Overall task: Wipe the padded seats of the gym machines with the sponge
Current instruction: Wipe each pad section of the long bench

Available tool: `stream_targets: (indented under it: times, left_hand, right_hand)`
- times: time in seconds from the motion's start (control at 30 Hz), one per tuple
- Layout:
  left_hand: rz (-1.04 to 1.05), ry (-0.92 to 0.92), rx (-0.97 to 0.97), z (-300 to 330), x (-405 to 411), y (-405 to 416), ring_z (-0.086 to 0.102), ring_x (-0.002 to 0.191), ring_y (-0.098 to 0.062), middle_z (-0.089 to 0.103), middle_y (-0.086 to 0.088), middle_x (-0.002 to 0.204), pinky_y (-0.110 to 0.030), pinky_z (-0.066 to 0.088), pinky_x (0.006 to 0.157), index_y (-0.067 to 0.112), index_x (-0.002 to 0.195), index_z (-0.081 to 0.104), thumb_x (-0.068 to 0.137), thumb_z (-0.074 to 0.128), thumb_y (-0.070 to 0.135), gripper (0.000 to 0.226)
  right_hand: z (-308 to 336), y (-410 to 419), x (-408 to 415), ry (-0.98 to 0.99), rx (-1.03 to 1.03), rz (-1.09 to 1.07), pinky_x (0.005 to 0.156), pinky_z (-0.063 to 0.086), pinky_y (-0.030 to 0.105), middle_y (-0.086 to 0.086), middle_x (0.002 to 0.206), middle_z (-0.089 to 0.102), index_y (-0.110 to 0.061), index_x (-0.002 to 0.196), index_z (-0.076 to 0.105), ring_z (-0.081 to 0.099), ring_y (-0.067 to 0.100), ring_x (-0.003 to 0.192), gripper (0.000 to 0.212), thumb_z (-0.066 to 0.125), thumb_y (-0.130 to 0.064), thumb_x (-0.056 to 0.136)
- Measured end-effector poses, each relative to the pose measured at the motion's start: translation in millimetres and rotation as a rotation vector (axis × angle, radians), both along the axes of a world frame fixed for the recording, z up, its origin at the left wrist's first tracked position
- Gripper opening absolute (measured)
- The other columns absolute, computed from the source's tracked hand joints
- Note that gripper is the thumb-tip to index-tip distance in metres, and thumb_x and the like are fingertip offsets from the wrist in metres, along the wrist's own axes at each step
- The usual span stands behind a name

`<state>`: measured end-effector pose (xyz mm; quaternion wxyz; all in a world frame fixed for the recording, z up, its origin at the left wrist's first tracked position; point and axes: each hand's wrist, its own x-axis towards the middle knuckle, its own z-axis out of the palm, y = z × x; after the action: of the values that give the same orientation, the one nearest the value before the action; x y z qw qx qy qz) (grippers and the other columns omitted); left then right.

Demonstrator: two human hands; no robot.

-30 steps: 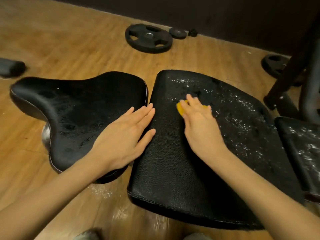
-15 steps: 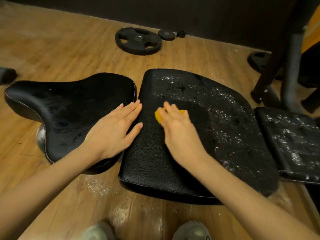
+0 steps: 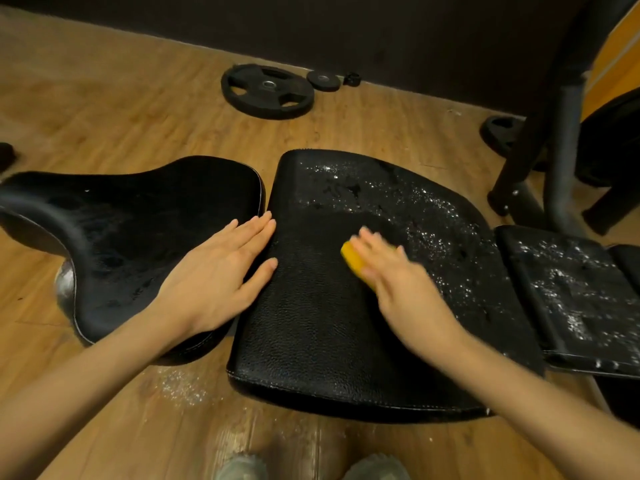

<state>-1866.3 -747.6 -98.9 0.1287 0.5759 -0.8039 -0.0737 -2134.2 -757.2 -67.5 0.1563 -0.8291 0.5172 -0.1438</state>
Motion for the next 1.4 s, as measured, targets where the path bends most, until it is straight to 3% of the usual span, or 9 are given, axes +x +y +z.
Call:
stream_targets:
  times: [0.13,0.27,0.47,0.6,0.8,0.93,1.07,1.2,1.4]
  left_hand:
    - [0.003,-0.008,0.001,-0.8,-0.4,0.7,0.009,0.148,-0.003,0.009,0.009,0.162,-0.021,0.002,0.119,0.024,0.156,0.011,0.093,0.008,0.061,0.073]
    - [0.017,-0.023,-0.007,-1.6,-0.8,0.6,0.009,0.148,-0.003,0.009,0.009,0.162,-0.023,0.003,0.12,0.024,0.156,0.011,0.093,0.007,0.062,0.074]
    - [0.01,-0.021,0.011,0.0,-2.6,0.6,0.01,0.148,-0.004,0.01,0.007,0.162,-0.024,0.004,0.12,0.023,0.155,0.011,0.09,0.003,0.064,0.077]
    - [0.008,-0.026,0.008,1.9,-3.3,0.8,0.01,0.148,-0.004,0.01,0.007,0.162,-0.022,0.001,0.119,0.023,0.155,0.011,0.088,0.001,0.064,0.08]
    - [0.017,-0.013,0.012,2.8,-3.5,2.1,0.009,0.147,-0.001,0.01,0.011,0.162,-0.02,0.001,0.118,0.025,0.155,0.011,0.087,0.002,0.066,0.08]
    - [0.024,-0.003,0.014,5.1,-3.6,3.6,0.007,0.146,0.001,0.008,0.014,0.161,-0.018,0.0,0.117,0.029,0.155,0.01,0.087,0.0,0.067,0.079]
    - [0.04,0.024,0.017,8.5,-4.6,4.4,-0.004,0.14,0.013,0.004,0.019,0.16,-0.008,-0.009,0.111,0.033,0.154,0.007,0.085,0.002,0.069,0.078]
    - [0.067,0.095,0.057,15.1,-9.1,-2.3,-0.027,0.113,0.037,-0.003,0.029,0.152,0.006,-0.017,0.096,0.038,0.149,0.004,0.084,0.012,0.07,0.073]
    - [0.165,0.114,-0.014,7.7,-19.6,-37.3,-0.003,0.137,0.013,0.008,0.02,0.157,-0.003,-0.011,0.107,0.032,0.154,0.011,0.086,0.006,0.064,0.075]
  right_hand:
    - [1.1,-30.8,5.5,-0.017,0.023,-0.151,0.119,0.003,0.032,0.0,0.161,0.015,-0.017,0.151,0.027,0.012,0.018,0.149,0.049,0.035,-0.011,0.104]
    - [0.9,40.6,-3.6,-0.05,0.016,0.055,0.121,-0.001,0.025,-0.011,0.158,0.015,-0.022,0.151,0.028,0.007,0.005,0.147,0.051,0.037,-0.01,0.103]
    - [4.1,-35.8,8.1,-0.034,0.06,-0.102,0.121,0.005,0.038,0.0,0.159,0.021,-0.016,0.149,0.032,0.012,0.018,0.149,0.048,0.037,-0.006,0.103]
    - [5.3,-29.8,11.8,-0.255,0.028,-0.244,0.115,0.02,0.023,0.0,0.149,0.043,-0.017,0.134,0.056,0.034,0.015,0.141,0.041,0.056,-0.004,0.095]
    - [0.5,20.0,6.0,-0.211,0.005,0.136,0.119,0.014,0.024,-0.012,0.147,0.038,-0.026,0.137,0.05,0.027,0.001,0.139,0.042,0.054,-0.012,0.098]
    - [3.0,-38.3,-3.5,-0.156,0.006,0.007,0.121,0.014,0.034,-0.006,0.152,0.036,-0.021,0.141,0.047,0.025,0.011,0.144,0.042,0.049,-0.011,0.1]
    - [1.1,-63.7,1.3,-0.126,-0.04,-0.127,0.121,0.012,0.035,-0.001,0.156,0.03,-0.022,0.144,0.044,0.022,0.017,0.146,0.043,0.044,-0.014,0.102]
    - [-1.9,-11.5,-2.2,-0.045,-0.072,0.18,0.121,0.005,0.026,-0.015,0.156,0.023,-0.034,0.145,0.039,0.015,0.005,0.146,0.045,0.041,-0.033,0.1]
    - [2.9,-105.8,3.9,-0.17,-0.082,-0.003,0.121,0.02,0.037,-0.008,0.151,0.037,-0.019,0.136,0.054,0.027,0.012,0.144,0.039,0.055,-0.013,0.097]
